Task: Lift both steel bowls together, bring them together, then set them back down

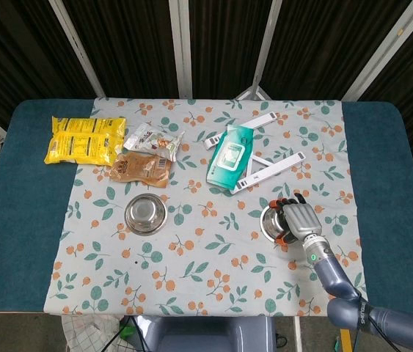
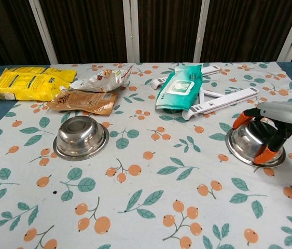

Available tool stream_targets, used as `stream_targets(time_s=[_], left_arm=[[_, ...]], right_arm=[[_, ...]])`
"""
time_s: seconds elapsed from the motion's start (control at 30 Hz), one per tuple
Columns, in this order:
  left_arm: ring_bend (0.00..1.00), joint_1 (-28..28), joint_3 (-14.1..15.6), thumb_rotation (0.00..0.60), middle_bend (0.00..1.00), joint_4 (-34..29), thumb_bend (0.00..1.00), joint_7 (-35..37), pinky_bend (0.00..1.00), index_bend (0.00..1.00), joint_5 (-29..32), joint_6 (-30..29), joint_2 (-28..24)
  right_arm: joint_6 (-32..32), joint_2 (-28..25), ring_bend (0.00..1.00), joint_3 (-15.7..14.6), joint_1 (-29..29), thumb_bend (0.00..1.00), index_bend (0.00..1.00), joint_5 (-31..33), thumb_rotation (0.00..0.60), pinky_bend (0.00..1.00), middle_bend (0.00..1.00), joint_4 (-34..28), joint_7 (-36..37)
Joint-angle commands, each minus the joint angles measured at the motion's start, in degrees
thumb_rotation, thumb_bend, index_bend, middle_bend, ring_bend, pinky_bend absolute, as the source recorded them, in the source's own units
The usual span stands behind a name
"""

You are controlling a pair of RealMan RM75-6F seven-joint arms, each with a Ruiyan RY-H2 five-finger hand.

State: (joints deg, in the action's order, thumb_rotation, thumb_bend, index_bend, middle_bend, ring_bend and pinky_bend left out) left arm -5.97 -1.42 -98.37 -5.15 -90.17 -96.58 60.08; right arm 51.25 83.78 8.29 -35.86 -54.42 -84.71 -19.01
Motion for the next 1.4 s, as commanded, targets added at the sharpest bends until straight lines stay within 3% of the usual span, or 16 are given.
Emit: stream_targets(time_s=[0.03,0.2,0.3,0.47,0.67,0.77,0.93,1.17,1.4], left_arm=[[0.04,2.0,0.8,0.600,0.06,-1.5,0.10,2.2,0.20,0.23,-1.6,3.1,-2.1],[0.04,7.0,-0.2,0.600,0.07,-8.3,0.10,3.5,0.20,0.23,-1.4,10.4,-7.8],[0.03,11.6,-2.1,0.600,0.05,-12.6,0.10,2.5,0.20,0.22,2.4,17.4,-10.7],[0.03,19.0,-5.9,0.600,0.02,-13.4,0.08,2.4,0.19,0.20,10.0,27.7,-10.5],[0.03,27.2,-9.2,0.600,0.02,-8.2,0.07,-0.2,0.21,0.20,18.0,36.9,-4.3],[0.03,31.4,-9.8,0.600,0.02,-4.0,0.07,-2.8,0.23,0.20,21.8,40.9,1.1],[0.03,34.7,-9.9,0.600,0.01,0.8,0.04,-6.1,0.23,0.20,26.0,42.5,7.3],[0.00,38.1,-9.8,0.600,0.00,3.8,0.00,-8.4,0.19,0.17,30.3,45.3,11.7],[0.00,41.6,-9.5,0.600,0.00,4.3,0.00,-9.1,0.19,0.16,33.1,48.5,14.6]], right_arm=[[1.5,-0.8,0.25,0.3,0.6,0.00,0.36,-2.1,0.600,0.00,0.27,-1.1,1.5],[2.6,-2.9,0.25,0.8,1.0,0.01,0.36,-3.0,0.600,0.00,0.27,-3.3,2.5],[3.2,-4.5,0.26,1.1,1.3,0.01,0.36,-3.2,0.600,0.00,0.27,-4.8,3.0],[4.9,-6.8,0.33,1.3,2.3,0.01,0.36,-4.2,0.600,0.01,0.28,-6.8,3.8],[7.5,-10.0,0.34,1.5,4.1,0.02,0.36,-6.0,0.600,0.18,0.28,-8.9,5.8],[8.7,-11.3,0.34,1.8,4.9,0.03,0.36,-6.6,0.600,0.20,0.28,-9.7,6.8],[9.1,-12.1,0.35,1.6,5.3,0.02,0.36,-7.2,0.600,0.21,0.28,-10.0,6.9],[9.5,-12.8,0.39,1.7,5.6,0.03,0.36,-7.4,0.600,0.31,0.28,-9.8,7.0],[9.4,-13.7,0.39,2.0,5.8,0.02,0.36,-7.2,0.600,0.32,0.28,-9.2,7.8]])
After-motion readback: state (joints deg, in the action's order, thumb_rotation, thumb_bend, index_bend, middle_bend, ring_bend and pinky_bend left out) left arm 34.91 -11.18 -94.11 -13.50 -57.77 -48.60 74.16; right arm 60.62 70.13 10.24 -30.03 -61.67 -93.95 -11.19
